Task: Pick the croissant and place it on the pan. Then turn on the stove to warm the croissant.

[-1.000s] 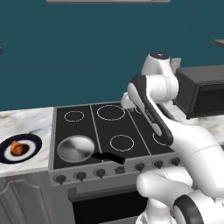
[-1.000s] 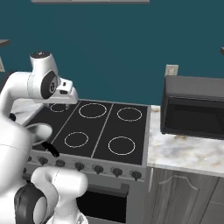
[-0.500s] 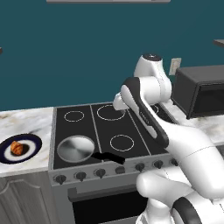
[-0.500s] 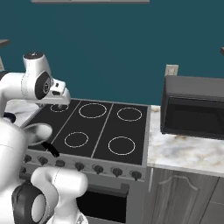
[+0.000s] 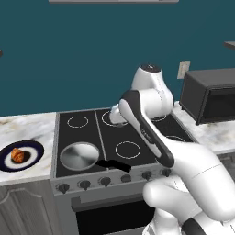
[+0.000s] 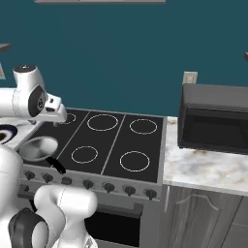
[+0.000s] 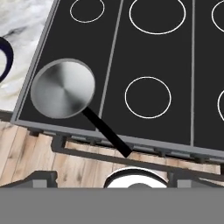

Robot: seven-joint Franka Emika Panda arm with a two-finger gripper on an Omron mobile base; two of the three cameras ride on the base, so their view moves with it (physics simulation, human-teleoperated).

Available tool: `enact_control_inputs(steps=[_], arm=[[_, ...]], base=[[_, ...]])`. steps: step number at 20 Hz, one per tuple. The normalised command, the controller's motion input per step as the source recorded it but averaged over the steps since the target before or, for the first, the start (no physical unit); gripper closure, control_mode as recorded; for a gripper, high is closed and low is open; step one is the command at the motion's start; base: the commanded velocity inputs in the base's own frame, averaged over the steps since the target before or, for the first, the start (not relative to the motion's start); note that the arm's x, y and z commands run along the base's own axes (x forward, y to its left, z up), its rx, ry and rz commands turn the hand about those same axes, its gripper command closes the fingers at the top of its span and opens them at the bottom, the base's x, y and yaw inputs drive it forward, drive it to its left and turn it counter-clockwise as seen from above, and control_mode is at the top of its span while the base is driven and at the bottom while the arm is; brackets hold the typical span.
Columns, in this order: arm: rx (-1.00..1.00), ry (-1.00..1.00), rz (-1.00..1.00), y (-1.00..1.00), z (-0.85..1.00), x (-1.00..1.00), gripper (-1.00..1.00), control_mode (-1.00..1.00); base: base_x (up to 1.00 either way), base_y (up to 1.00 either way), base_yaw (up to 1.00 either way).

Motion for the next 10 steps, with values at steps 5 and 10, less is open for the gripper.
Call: enact_control_inputs(steps=[5,10], arm=[[0.0,0.01,0.0,0.36,-0.2,-0.13,-1.0,-1.0],[0.0,0.0,0.0,0.43,-0.15,-0.11,-1.0,-1.0]], base=[[0.0,0.0,0.0],[0.0,0.0,0.0]])
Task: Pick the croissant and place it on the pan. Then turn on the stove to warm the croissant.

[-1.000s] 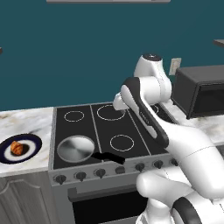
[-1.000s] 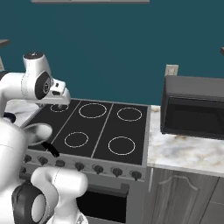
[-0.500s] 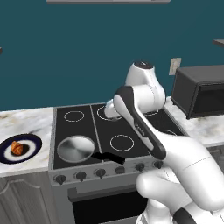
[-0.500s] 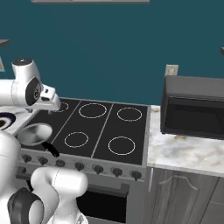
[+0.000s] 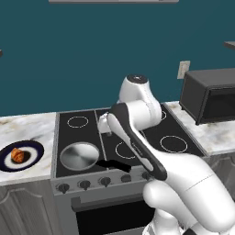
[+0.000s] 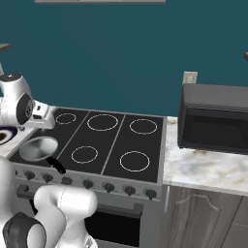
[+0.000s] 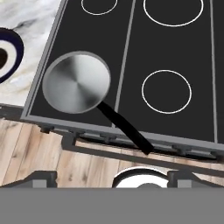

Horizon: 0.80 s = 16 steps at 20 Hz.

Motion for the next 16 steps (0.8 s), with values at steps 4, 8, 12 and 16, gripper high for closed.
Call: enact_control_inputs(steps=[4,8,12,16], arm=[[0.01,0.0,0.0,0.44,-0.16,-0.11,-1.0,-1.0],[0.01,0.01,0.0,0.47,-0.15,-0.1,-1.0,-1.0],[0.02,0.02,0.0,0.5,-0.14,-0.08,-1.0,-1.0],[0.02,0.03,0.0,0.46,-0.11,-0.03,-1.0,-1.0]], base=[[0.0,0.0,0.0],[0.0,0.0,0.0],[0.0,0.0,0.0],[0.0,0.0,0.0]])
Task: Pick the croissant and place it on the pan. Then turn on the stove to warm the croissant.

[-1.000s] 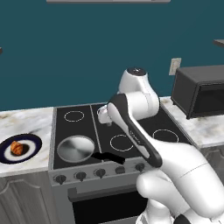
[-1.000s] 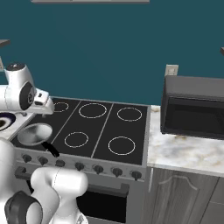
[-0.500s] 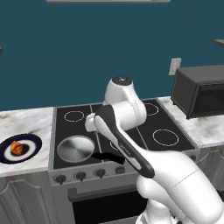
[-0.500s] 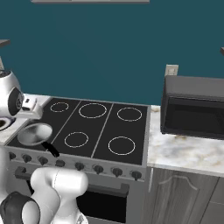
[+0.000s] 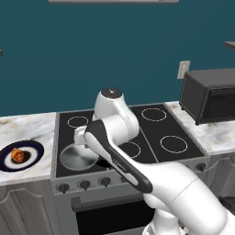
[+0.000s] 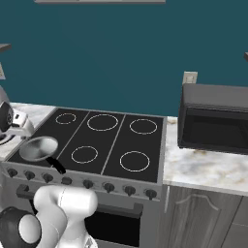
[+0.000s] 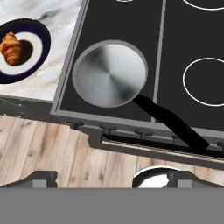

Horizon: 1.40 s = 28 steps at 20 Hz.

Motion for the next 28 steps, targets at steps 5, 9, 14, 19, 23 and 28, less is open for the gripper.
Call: enact_control_inputs(steps=[5,9,14,19,23,28], arm=[[0.02,0.03,0.0,0.43,-0.05,0.0,-1.0,-1.0],[0.01,0.07,0.04,0.41,0.0,0.0,-1.0,-1.0],[0.0,0.03,0.1,0.34,-0.05,0.0,-1.0,-1.0],[0.0,0.0,0.1,0.34,-0.11,0.0,-1.0,-1.0],[0.0,0.0,0.02,0.3,-0.09,0.06,-1.0,-1.0],[0.0,0.0,0.0,0.36,-0.03,0.14,-1.0,-1.0]], base=[[0.0,0.0,0.0],[0.0,0.0,0.0],[0.0,0.0,0.0],[0.0,0.0,0.0],[0.0,0.0,0.0],[0.0,0.0,0.0]])
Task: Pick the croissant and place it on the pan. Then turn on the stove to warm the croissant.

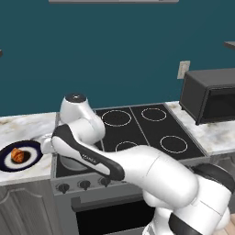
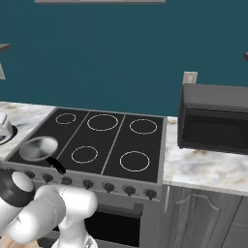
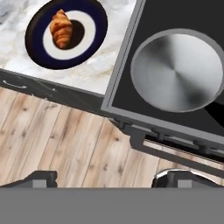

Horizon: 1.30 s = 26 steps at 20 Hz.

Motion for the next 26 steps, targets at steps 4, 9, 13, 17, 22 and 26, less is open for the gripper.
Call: enact_control_inputs(steps=[4,9,13,17,22,26], arm=[[0.0,0.0,0.0,0.39,-0.07,0.11,-1.0,-1.0],[0.0,0.0,0.0,0.43,-0.11,0.14,-1.0,-1.0],[0.0,0.0,0.0,0.46,-0.14,0.17,-1.0,-1.0],[0.0,0.0,0.0,0.38,-0.11,0.17,-1.0,-1.0],[0.0,0.0,0.0,0.16,-0.02,0.14,-1.0,-1.0],[0.0,0.0,0.0,0.15,-0.05,0.17,-1.0,-1.0]], base=[[0.0,0.0,0.0],[0.0,0.0,0.0],[0.0,0.0,0.0],[0.0,0.0,0.0],[0.0,0.0,0.0],[0.0,0.0,0.0]])
